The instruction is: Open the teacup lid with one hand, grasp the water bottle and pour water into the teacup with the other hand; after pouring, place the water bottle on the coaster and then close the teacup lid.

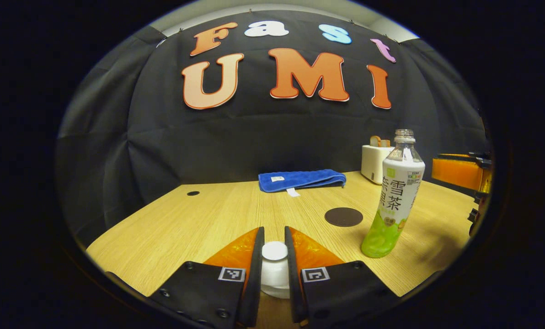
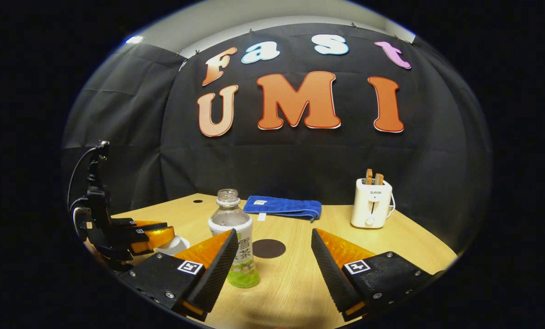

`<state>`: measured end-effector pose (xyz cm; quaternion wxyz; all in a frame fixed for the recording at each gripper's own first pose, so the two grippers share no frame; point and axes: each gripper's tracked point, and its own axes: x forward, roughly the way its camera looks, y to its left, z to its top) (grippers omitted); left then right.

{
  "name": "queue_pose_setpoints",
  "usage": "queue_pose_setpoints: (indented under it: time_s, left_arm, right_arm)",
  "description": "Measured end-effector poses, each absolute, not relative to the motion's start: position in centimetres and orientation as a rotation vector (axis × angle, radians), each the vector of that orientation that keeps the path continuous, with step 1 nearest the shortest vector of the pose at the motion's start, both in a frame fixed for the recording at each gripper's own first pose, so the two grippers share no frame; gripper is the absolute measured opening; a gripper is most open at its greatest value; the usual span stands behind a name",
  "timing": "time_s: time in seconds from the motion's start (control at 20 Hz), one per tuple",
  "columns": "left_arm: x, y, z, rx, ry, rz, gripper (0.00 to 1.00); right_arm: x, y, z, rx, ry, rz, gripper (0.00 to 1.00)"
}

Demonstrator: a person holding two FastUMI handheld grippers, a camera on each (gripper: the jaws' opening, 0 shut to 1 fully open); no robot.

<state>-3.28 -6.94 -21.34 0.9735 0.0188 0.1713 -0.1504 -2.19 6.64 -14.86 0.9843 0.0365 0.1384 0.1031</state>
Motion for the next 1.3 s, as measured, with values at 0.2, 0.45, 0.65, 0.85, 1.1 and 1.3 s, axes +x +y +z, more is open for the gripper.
queue_pose_setpoints:
  time_s: [0.2,0.45,0.65,0.85,1.1,1.3]
  left_arm:
    - [-3.3,-5.2,-20.3,0.031,0.316,-0.262,0.31]
    - [-3.6,-3.5,-20.1,0.047,0.302,-0.231,0.31]
    - [-3.8,-2.3,-20.7,0.039,0.309,-0.209,0.3]
    - [-3.9,-0.8,-21.0,0.029,0.31,-0.188,0.3]
    - [-4.1,1.3,-21.7,0.001,0.315,-0.156,0.31]
    - [-4.2,3.0,-21.9,-0.001,0.314,-0.129,0.3]
  right_arm:
    - [-2.3,9.5,-16.7,0.064,0.329,0.254,0.96]
    - [-1.6,11.2,-19.2,0.05,0.388,0.276,0.93]
    - [-1.0,12.9,-21.4,0.095,0.445,0.313,0.86]
    - [-0.5,13.9,-22.6,0.094,0.463,0.318,0.73]
    - [-0.1,14.4,-22.2,0.078,0.459,0.303,0.64]
    - [0.8,14.1,-20.3,-0.006,0.407,0.291,0.63]
